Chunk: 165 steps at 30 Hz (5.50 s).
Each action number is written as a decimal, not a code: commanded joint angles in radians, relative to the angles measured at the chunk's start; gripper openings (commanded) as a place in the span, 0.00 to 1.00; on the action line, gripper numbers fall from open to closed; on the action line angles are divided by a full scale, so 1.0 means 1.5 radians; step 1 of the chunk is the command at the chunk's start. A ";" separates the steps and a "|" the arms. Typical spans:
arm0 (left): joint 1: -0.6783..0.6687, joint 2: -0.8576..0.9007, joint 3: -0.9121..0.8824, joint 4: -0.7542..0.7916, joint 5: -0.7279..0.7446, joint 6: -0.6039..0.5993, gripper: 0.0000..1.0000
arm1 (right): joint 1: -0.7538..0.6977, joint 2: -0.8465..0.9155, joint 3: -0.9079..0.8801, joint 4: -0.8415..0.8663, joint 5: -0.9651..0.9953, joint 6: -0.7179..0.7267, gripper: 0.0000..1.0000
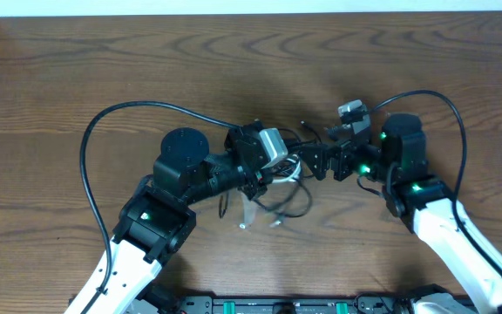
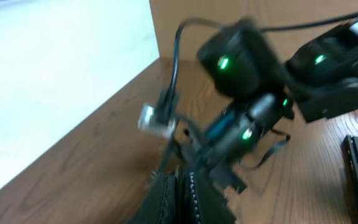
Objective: Untangle cables
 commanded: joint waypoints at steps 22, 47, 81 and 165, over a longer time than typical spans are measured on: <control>-0.003 -0.080 0.011 0.014 -0.463 -0.010 0.08 | -0.117 0.054 0.002 -0.146 0.210 -0.001 0.83; -0.003 -0.124 0.011 -0.062 -0.750 -0.012 0.07 | -0.182 0.054 0.002 -0.145 0.037 -0.055 0.89; -0.003 0.069 0.011 -0.167 -0.474 -0.205 0.65 | -0.052 0.139 0.002 -0.105 0.066 -0.182 0.96; -0.003 0.071 0.011 -0.181 -0.274 -0.212 0.65 | -0.048 0.165 0.002 0.932 -0.406 0.489 0.01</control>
